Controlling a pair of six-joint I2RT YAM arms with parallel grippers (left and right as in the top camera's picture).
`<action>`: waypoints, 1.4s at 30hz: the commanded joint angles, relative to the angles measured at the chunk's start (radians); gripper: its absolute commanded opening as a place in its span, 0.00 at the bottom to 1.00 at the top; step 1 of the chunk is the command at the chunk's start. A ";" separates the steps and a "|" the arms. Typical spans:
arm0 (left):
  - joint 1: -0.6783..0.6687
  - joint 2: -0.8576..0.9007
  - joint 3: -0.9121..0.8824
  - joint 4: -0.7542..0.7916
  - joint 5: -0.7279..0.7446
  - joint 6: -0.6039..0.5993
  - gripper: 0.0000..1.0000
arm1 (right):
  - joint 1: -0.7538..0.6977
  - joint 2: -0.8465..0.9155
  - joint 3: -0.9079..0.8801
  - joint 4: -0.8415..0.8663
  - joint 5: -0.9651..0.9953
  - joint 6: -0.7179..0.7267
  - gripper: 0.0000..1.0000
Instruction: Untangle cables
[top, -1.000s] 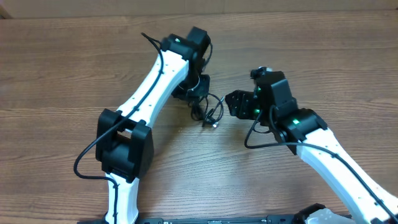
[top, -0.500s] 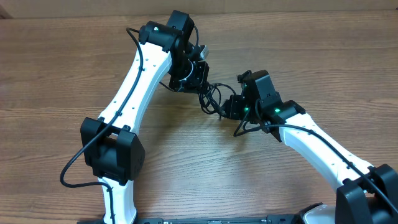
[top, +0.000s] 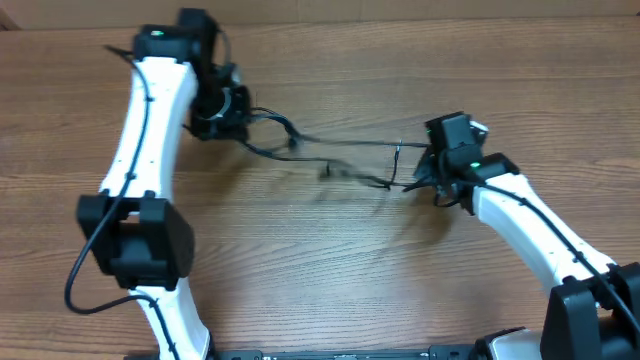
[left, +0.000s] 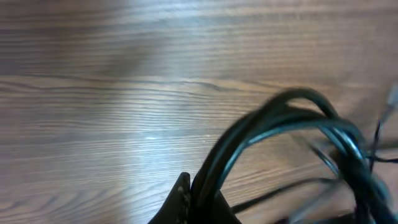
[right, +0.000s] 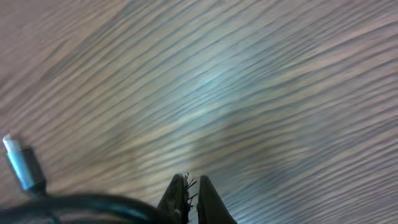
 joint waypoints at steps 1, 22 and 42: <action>0.064 -0.085 0.023 0.006 -0.115 -0.004 0.04 | -0.071 0.002 0.048 -0.010 0.095 -0.040 0.04; -0.209 -0.080 0.018 0.104 0.056 0.140 0.04 | -0.068 -0.088 0.323 -0.149 -0.571 -0.400 0.56; -0.264 -0.079 -0.260 0.192 -0.179 0.126 0.39 | -0.068 -0.088 0.323 -0.249 -0.485 -0.415 0.62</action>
